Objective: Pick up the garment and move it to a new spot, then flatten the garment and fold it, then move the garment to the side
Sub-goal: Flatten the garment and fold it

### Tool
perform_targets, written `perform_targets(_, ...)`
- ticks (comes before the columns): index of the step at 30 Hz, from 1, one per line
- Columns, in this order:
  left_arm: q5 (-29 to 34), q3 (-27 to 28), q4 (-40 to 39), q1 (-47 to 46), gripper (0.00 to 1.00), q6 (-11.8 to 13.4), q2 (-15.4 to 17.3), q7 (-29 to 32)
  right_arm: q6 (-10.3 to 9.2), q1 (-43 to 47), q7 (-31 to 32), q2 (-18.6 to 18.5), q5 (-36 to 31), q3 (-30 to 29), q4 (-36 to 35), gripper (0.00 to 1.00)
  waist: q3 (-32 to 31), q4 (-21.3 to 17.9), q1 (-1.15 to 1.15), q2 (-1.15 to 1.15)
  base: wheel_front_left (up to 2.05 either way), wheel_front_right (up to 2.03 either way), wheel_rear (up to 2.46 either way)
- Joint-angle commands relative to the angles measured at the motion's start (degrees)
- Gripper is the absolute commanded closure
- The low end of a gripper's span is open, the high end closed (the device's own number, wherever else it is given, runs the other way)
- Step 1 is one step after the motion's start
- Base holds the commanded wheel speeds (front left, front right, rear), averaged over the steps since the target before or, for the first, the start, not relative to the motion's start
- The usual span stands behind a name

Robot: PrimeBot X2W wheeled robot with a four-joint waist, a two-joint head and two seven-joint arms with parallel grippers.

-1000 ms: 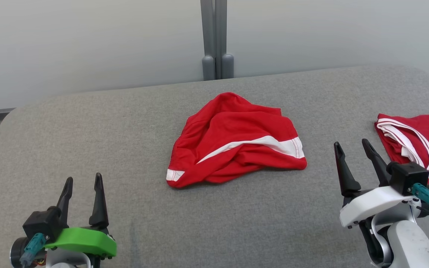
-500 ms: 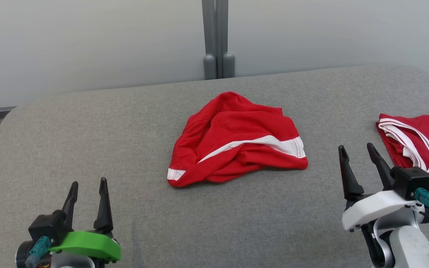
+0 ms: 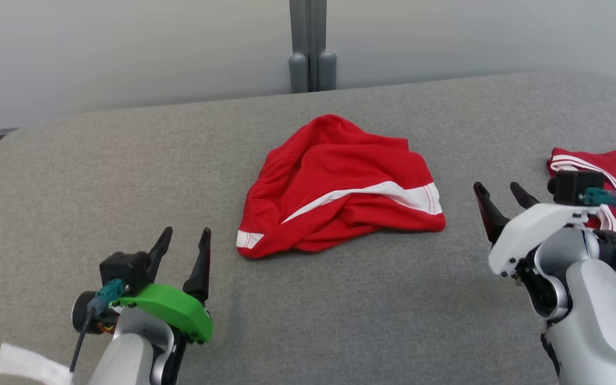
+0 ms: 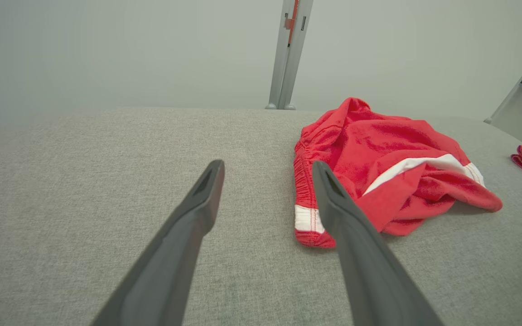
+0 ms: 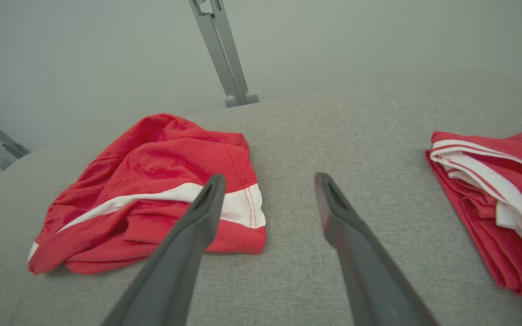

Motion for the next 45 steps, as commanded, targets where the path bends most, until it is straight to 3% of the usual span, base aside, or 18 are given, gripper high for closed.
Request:
perform_targets(1,-1.4,-1.4,1.3,-2.3,0.0,-0.1,0.5,1.7,-0.01,-2.5,2.8,0.2,0.9,-0.2,2.4,0.0,2.4,-0.1,0.0,0.0,0.0,0.0,0.0)
perform_targets(8,-7.1,-9.0,7.9,-10.2,0.0,-0.1,0.9,8.0,-0.01,-13.9,9.3,0.9,2.0,2.3,14.5,0.0,6.7,0.3,0.0,0.0,0.0,0.0,0.0)
perform_targets(17,-12.8,-15.9,13.8,-16.4,0.0,-0.1,2.1,9.5,-0.01,-22.1,6.2,1.3,4.2,6.6,25.9,0.0,10.1,0.6,0.0,0.0,0.0,0.0,0.0)
perform_targets(27,-15.8,-20.8,18.0,-19.9,0.0,-0.1,2.8,9.7,-0.01,-26.9,4.5,1.0,8.2,11.3,33.4,0.0,11.9,0.8,0.0,0.0,0.0,0.0,0.0)
perform_targets(39,-18.3,-24.8,20.5,-22.7,0.0,-0.1,3.4,7.7,-0.01,-29.0,2.9,0.2,13.6,14.9,36.8,0.0,13.3,0.6,0.0,0.0,0.0,0.0,0.0)
perform_targets(40,-18.4,-25.3,20.6,-22.8,0.0,-0.1,3.5,7.5,-0.01,-29.1,2.8,0.2,14.0,15.2,37.0,0.01,13.3,0.6,0.0,0.0,0.0,0.0,0.0)
perform_targets(41,-18.7,-25.6,20.8,-22.9,0.0,-0.1,3.6,7.4,-0.01,-29.1,2.7,0.2,14.3,15.5,37.1,0.18,13.3,0.6,0.0,0.0,0.0,0.0,0.0)
perform_targets(42,-18.8,-26.1,20.9,-23.0,0.05,-0.1,3.6,7.4,-0.01,-29.1,2.5,0.2,14.6,15.9,37.2,0.59,13.4,0.6,0.0,0.0,0.0,0.0,0.0)
perform_targets(43,-19.1,-26.4,20.9,-23.1,0.39,-0.1,3.6,7.4,-0.01,-29.2,2.3,0.2,14.9,16.3,37.0,0.81,13.4,0.5,0.0,0.0,0.0,0.0,0.0)
perform_targets(44,-19.5,-27.0,20.7,-23.2,0.81,-0.1,3.6,7.2,-0.01,-29.2,2.1,0.2,15.3,16.7,36.9,1.0,13.4,0.5,0.0,0.0,0.0,0.0,0.0)
perform_targets(45,-19.7,-27.7,20.5,-23.3,1.0,-0.1,3.7,7.5,-0.01,-29.1,1.9,0.3,15.7,17.1,36.7,1.0,13.4,0.5,0.0,0.0,0.0,0.0,0.0)
